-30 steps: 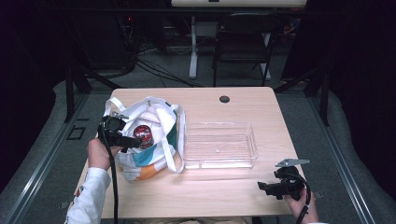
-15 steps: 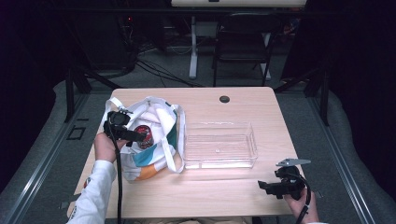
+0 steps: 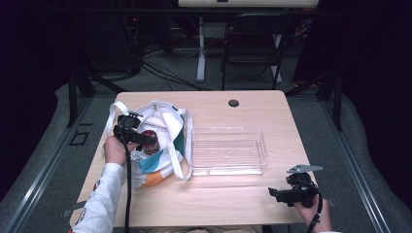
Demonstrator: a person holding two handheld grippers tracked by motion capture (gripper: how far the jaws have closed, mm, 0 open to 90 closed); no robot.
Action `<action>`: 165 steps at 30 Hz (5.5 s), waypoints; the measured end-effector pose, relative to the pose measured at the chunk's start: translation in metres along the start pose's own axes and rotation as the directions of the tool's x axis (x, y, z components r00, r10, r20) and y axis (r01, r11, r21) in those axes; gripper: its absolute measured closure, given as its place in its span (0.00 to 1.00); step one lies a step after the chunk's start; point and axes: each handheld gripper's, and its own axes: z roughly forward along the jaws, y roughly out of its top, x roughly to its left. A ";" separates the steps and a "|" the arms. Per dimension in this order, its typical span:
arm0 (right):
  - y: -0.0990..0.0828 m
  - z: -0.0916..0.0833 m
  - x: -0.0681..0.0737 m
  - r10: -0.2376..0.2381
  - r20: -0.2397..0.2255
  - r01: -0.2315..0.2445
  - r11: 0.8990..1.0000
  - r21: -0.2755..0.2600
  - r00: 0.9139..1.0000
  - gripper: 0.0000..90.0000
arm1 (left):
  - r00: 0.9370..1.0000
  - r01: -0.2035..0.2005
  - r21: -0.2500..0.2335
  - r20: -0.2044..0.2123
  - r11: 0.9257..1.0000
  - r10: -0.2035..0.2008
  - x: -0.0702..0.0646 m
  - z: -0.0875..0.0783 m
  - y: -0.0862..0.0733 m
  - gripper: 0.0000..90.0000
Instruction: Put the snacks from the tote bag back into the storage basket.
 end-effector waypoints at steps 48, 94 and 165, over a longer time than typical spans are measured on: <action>-0.006 0.000 -0.002 -0.055 -0.049 0.056 0.998 0.016 0.997 0.16 | 0.999 -0.018 0.097 -0.047 0.995 0.023 -0.003 0.034 0.002 0.28; -0.007 -0.002 -0.002 -0.062 -0.035 0.063 0.998 0.018 0.997 0.16 | 0.997 -0.077 0.065 -0.004 0.995 0.078 -0.009 -0.007 0.012 0.28; -0.006 -0.002 -0.001 -0.065 -0.033 0.066 0.998 0.012 0.997 0.16 | 0.955 -0.285 -0.034 0.076 0.958 0.287 -0.099 -0.078 0.072 0.28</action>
